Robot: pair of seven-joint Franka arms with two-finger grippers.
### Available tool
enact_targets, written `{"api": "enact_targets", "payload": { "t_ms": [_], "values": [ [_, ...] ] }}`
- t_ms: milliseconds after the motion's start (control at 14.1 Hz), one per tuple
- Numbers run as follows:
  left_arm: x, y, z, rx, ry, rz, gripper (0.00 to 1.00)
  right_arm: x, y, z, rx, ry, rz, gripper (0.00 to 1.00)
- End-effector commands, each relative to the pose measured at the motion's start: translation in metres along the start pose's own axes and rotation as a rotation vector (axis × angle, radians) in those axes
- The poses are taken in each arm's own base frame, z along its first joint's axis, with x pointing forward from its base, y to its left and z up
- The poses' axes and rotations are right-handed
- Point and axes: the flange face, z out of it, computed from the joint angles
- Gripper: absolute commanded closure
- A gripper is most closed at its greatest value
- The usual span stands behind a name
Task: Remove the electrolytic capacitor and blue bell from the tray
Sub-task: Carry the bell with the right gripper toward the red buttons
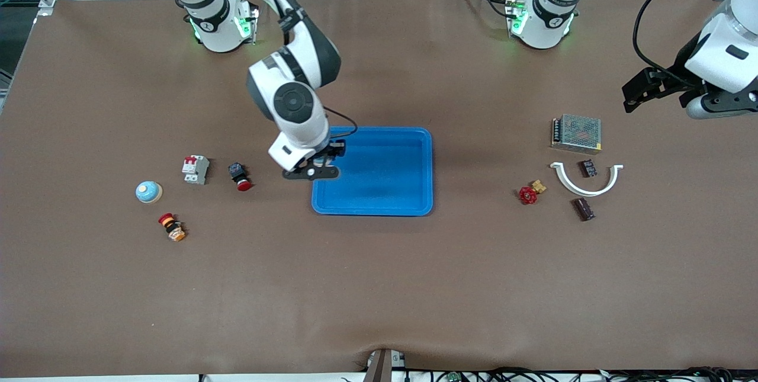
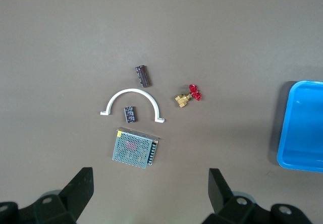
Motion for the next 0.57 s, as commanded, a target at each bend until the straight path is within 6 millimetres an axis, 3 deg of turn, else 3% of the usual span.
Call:
{"api": "enact_targets", "payload": {
  "t_ms": [0,354,495],
  "values": [
    [-0.006,-0.004,-0.002,-0.016,-0.003,0.013,0.00,0.018,0.043,-0.029,0.006,-0.011,-0.101,0.53],
    [-0.005,-0.005,-0.002,-0.015,-0.003,0.012,0.00,0.059,0.148,-0.037,0.008,0.013,-0.305,0.53],
    [-0.002,-0.005,0.000,-0.014,-0.006,0.011,0.00,0.070,0.182,-0.039,0.008,0.026,-0.363,0.53]
  ]
}}
